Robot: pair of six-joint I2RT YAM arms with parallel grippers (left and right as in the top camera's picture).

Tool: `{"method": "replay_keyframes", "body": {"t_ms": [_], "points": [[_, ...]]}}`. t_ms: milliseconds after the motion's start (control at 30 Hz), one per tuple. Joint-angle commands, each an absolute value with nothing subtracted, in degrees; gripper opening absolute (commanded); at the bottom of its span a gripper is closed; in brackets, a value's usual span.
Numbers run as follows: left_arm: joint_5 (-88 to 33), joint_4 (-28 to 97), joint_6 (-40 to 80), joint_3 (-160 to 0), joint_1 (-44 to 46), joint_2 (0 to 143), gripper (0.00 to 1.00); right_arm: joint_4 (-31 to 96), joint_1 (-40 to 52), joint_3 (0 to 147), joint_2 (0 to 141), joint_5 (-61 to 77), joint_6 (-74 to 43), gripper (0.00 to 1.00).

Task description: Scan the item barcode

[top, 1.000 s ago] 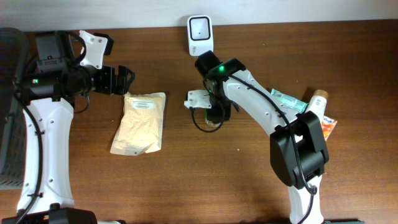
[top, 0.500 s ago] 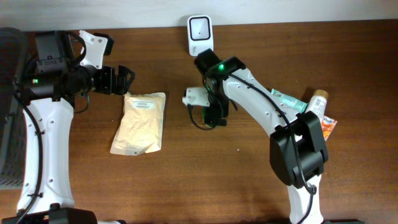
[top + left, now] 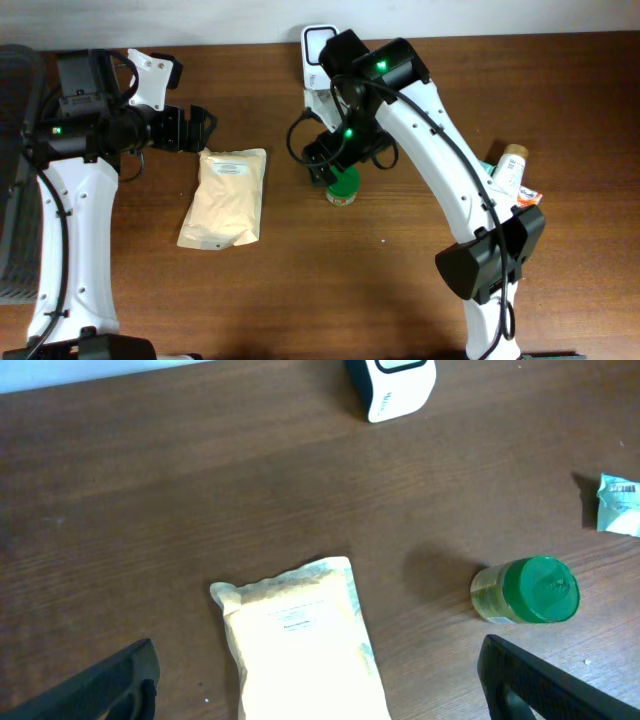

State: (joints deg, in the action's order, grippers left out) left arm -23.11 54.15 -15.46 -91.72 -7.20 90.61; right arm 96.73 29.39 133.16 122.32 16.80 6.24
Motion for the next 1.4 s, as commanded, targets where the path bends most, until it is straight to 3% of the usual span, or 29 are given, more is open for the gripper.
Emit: {"method": "replay_keyframes", "body": {"t_ms": [0,200,400,667,700,900,1167,1367], "points": [[-23.1,54.1,-16.4,-92.0,-7.6,91.0,0.99,97.3,29.4,133.3,121.9,15.9,3.5,0.91],[-23.1,54.1,-16.4,-92.0,-7.6,90.9,0.99,97.3,33.1,133.3,119.1,15.6,1.5,0.88],[-23.1,54.1,-16.4,-92.0,-7.6,90.9,0.99,97.3,38.9,133.3,115.0,6.5,-3.0,0.88],[-23.1,54.1,-16.4,-92.0,-7.6,90.9,0.99,95.4,36.1,130.4,115.0,-9.9,-11.0,0.89],[-23.1,54.1,-16.4,-92.0,-7.6,91.0,0.99,93.7,35.6,129.5,115.2,-10.5,-11.0,0.93],[-23.1,54.1,-16.4,-92.0,-7.6,90.9,0.99,80.9,34.6,118.5,117.3,-5.6,2.5,0.96],[-23.1,54.1,-16.4,-92.0,-7.6,91.0,0.99,68.4,33.7,106.4,118.9,-5.8,8.8,0.98],[-23.1,54.1,-16.4,-92.0,-7.6,90.9,0.99,65.6,32.3,105.3,119.8,-2.0,13.2,0.97]]}}
